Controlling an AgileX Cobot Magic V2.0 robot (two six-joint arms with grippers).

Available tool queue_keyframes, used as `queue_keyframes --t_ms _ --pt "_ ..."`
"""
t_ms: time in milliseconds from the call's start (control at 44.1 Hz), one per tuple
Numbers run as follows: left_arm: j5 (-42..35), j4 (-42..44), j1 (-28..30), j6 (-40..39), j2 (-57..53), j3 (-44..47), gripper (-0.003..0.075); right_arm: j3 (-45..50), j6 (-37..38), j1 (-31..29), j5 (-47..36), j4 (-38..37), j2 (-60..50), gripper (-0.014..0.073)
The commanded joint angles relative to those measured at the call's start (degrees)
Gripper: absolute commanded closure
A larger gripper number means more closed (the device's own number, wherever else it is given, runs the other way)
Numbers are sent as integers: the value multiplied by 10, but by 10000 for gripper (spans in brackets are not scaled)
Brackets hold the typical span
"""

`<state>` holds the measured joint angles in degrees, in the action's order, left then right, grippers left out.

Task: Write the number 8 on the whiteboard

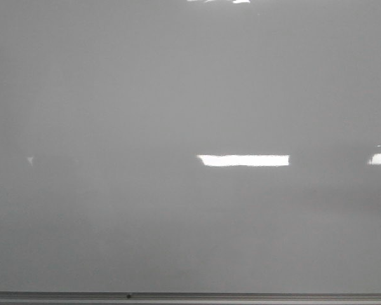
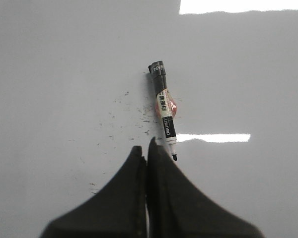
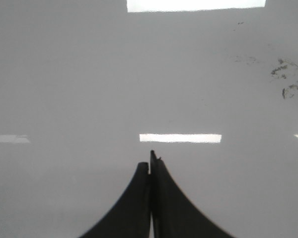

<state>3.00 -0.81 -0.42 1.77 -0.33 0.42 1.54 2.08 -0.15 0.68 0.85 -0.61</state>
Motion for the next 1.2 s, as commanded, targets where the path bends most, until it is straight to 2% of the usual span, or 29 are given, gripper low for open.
queue_keyframes --t_ms 0,770,883,997,1178 --pt "-47 -1 1 -4 -12 1 739 -2 -2 -3 -45 -3 -10 710" --pt "-47 -1 1 -4 -12 1 739 -2 -2 -3 -48 -3 -10 710" --pt "-80 -1 1 -4 -12 1 739 -6 -1 -3 -49 -3 -10 710" --pt "-128 -4 0 -4 -12 -14 739 -35 -1 -3 -33 -3 -10 710" --pt "-98 -7 0 -5 -8 -94 739 -116 -1 -3 19 -3 -9 710"
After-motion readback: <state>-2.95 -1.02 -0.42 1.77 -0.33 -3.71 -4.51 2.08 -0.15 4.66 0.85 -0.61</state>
